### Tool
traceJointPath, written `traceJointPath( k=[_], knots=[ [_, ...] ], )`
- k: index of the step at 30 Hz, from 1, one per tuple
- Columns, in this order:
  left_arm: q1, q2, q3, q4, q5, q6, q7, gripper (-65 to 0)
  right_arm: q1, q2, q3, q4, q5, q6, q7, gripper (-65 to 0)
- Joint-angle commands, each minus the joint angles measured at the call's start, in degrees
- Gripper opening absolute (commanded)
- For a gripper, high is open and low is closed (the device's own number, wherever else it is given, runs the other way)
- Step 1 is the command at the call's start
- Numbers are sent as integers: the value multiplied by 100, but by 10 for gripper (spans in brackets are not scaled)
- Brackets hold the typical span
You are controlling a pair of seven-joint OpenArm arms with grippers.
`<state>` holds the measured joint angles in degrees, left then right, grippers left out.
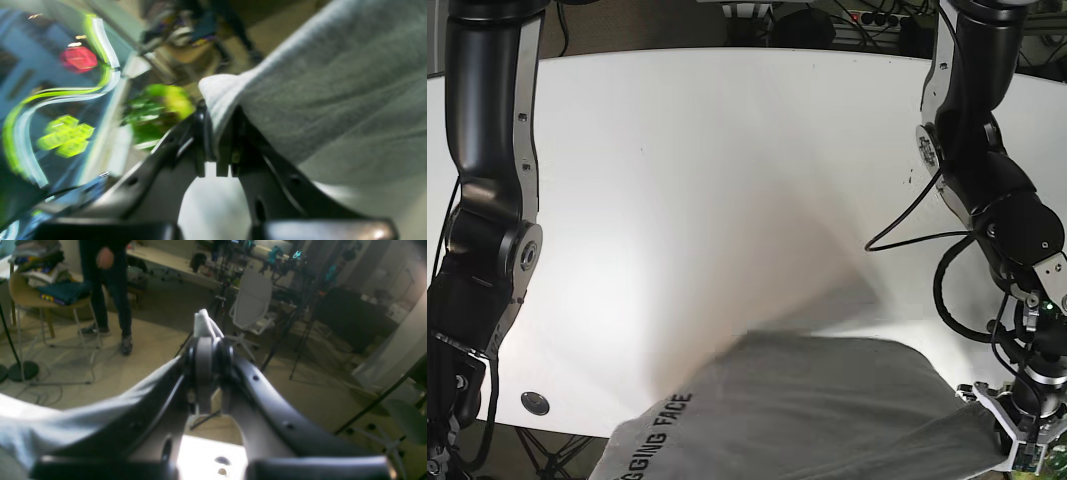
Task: Fold the T-shirt properly
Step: 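Lift the grey shirt with both grippers and drag it flat across the table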
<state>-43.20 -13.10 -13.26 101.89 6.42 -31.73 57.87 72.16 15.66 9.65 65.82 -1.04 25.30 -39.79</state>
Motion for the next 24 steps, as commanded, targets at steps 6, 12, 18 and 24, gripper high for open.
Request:
traceJointPath(
  k=[6, 12, 18, 24],
  knots=[
    [307, -66, -24, 453, -4, -278, 178, -650, -1014, 3, 508, 1290, 47, -29, -430, -629],
    [1406, -48, -33, 726, -4, -384, 178, -650, -2412, -173, 965, 2442, 55, -2, -808, -629],
    [2619, -30, -252, 901, -13, -709, 161, -650, -3880, -489, 1492, 3471, 55, 6, -1054, -629],
    [3516, -30, -358, 901, -13, -827, 161, -650, -5146, -779, 1747, 4024, 55, 6, -1054, -629]
  ],
)
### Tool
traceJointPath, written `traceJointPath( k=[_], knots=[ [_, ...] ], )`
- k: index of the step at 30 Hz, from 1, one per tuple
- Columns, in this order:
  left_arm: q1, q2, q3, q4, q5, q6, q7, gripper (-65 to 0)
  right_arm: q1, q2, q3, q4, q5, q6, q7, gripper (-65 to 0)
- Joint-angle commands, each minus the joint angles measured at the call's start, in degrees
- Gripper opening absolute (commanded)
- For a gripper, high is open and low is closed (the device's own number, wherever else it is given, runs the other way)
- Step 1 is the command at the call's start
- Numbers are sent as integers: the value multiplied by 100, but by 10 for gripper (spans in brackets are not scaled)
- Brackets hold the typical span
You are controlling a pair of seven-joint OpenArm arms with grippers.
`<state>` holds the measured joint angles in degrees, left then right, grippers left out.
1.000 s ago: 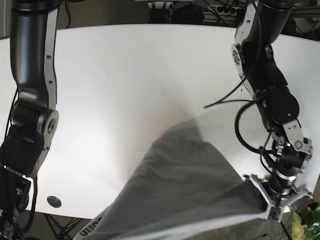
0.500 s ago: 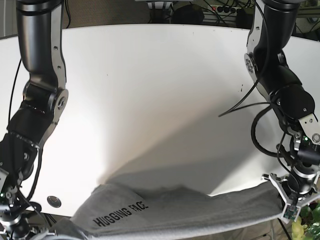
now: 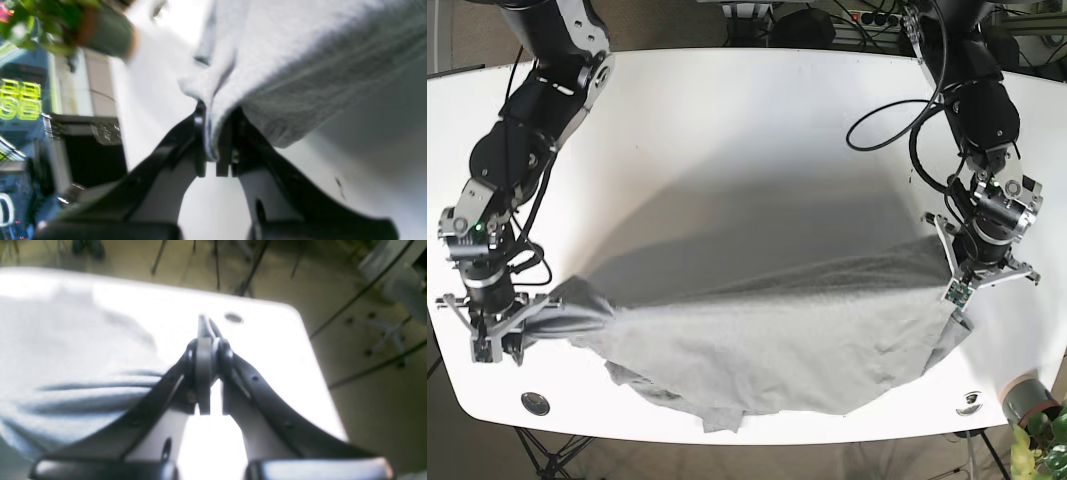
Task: Fold the T-shirt properly
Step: 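Lift the grey shirt with both grippers and drag it flat across the table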
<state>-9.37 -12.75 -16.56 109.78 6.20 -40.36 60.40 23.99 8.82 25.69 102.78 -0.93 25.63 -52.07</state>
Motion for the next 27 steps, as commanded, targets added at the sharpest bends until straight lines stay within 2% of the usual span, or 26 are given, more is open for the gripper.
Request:
traceJointPath(
  k=[1, 12, 22, 27],
  knots=[
    [255, -74, -28, 121, 9, 36, -93, -650, -496, -157, 196, 381, 45, -26, 174, -629],
    [1688, -109, -151, 473, 44, 36, -75, -650, -1902, -737, 890, 733, 168, -18, 174, -629],
    [2506, -100, -881, 447, 44, 36, -75, -650, -2878, -754, 1725, 742, 1284, -62, -186, -629],
    [2954, -92, -986, 429, 44, 36, -75, -650, -3291, -754, 1813, 750, 1618, -62, -186, -629]
  ],
)
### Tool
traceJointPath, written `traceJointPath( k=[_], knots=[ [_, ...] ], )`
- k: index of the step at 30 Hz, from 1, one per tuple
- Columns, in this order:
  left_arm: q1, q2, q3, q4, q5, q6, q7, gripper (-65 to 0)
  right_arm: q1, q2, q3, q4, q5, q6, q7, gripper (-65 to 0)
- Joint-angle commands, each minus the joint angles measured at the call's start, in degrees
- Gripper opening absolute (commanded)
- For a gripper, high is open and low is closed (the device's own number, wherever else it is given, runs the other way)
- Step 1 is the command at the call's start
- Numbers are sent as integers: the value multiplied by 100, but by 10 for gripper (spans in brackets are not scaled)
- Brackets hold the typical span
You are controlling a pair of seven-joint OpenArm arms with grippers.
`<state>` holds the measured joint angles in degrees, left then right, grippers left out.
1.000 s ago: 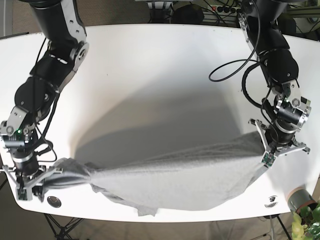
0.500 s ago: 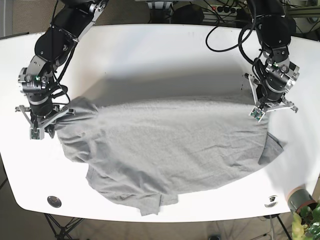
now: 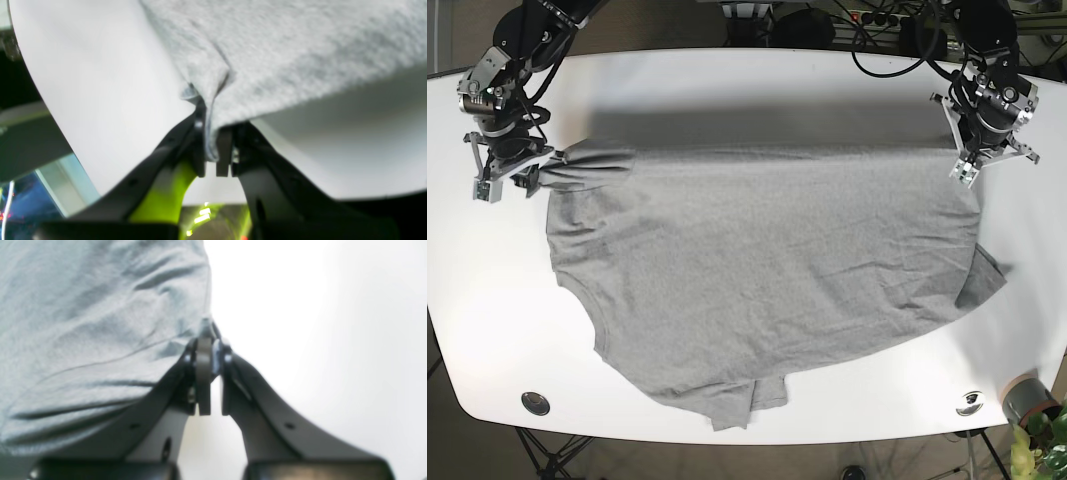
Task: Fold the T-shirt properly
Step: 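Lift the grey shirt with both grippers and drag it flat across the table, then lower the held shirt edge onto the table and open both grippers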
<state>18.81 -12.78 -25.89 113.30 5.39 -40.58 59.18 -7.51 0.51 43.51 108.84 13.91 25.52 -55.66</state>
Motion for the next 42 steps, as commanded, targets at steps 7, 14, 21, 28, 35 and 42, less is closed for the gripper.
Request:
traceJointPath(
  k=[7, 14, 21, 28, 35, 42],
  knots=[
    [682, -81, -62, 95, 125, 58, 47, -650, -748, -3, 41, 532, 354, -42, 190, -629],
    [919, -28, -264, 103, 81, 58, 21, -650, -1073, -38, 41, 549, 785, -24, 199, -629],
    [673, 508, -897, 103, 81, 58, -551, -650, -783, -47, -3, 532, 1101, -24, 208, -629],
    [181, 807, -1600, 95, 81, 58, -392, -650, -414, -47, -478, 514, 1075, -59, 181, -629],
    [-320, 895, -2031, 59, 90, 58, -392, -650, 96, -56, -918, 294, 1066, -68, 199, -629],
    [-549, 860, -1864, 59, 99, 58, -392, -650, 746, -38, -979, -383, 1066, -68, 199, -629]
  ],
)
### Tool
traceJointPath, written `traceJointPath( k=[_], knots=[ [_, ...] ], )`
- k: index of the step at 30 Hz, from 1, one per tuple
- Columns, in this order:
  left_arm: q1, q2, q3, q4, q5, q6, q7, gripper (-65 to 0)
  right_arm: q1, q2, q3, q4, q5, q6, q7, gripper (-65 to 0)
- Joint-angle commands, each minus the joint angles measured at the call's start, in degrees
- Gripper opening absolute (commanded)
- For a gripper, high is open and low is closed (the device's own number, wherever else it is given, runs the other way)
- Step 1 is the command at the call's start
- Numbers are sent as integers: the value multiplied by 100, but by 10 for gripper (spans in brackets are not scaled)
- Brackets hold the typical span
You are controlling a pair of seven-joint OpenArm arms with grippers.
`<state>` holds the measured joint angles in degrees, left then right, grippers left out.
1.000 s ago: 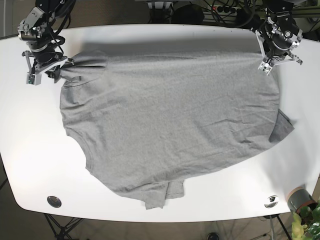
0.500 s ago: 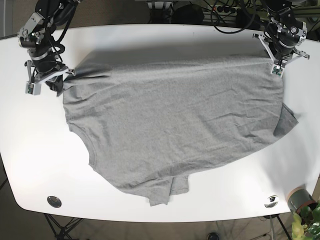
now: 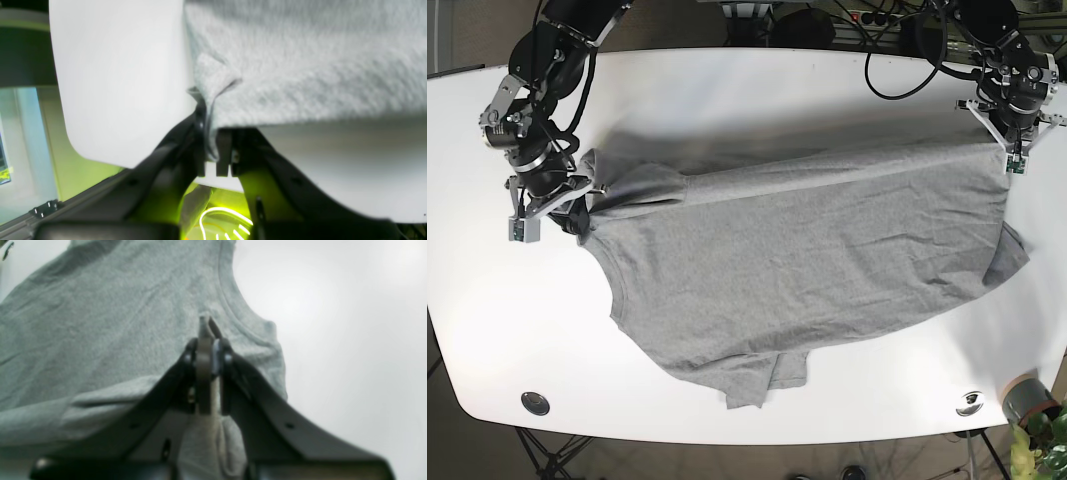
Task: Fold the T-shirt properly
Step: 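Lower the held shirt edge onto the table and open both grippers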
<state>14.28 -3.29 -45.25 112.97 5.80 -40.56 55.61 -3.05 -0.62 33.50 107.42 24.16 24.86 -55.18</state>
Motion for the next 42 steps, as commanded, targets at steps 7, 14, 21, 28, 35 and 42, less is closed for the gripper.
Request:
traceJointPath(
  k=[7, 14, 21, 28, 35, 42],
  knots=[
    [-439, -361, 196, -40, 92, 56, -36, -650, 881, 93, 13, -1120, 23, -3, 177, -629],
    [-791, -660, 196, -488, 92, 56, -36, -650, 1144, 75, -233, -1577, -513, -3, 590, -629],
    [-1028, -941, 451, -1156, 83, 56, -36, -650, 1232, 75, -497, -2043, -566, -3, 1135, -629],
    [-1582, -941, 547, -1701, 92, 56, -36, -650, 1496, 93, -506, -2588, -575, -3, 1364, -629],
    [-1776, -1135, 1066, -2132, 66, 56, -45, -388, 1540, 93, -506, -2561, -575, -3, 1373, -525],
    [-2277, -1407, 1400, -2545, 57, 56, -80, -304, 1479, 243, -506, -2227, -557, 50, 1338, -165]
  ],
)
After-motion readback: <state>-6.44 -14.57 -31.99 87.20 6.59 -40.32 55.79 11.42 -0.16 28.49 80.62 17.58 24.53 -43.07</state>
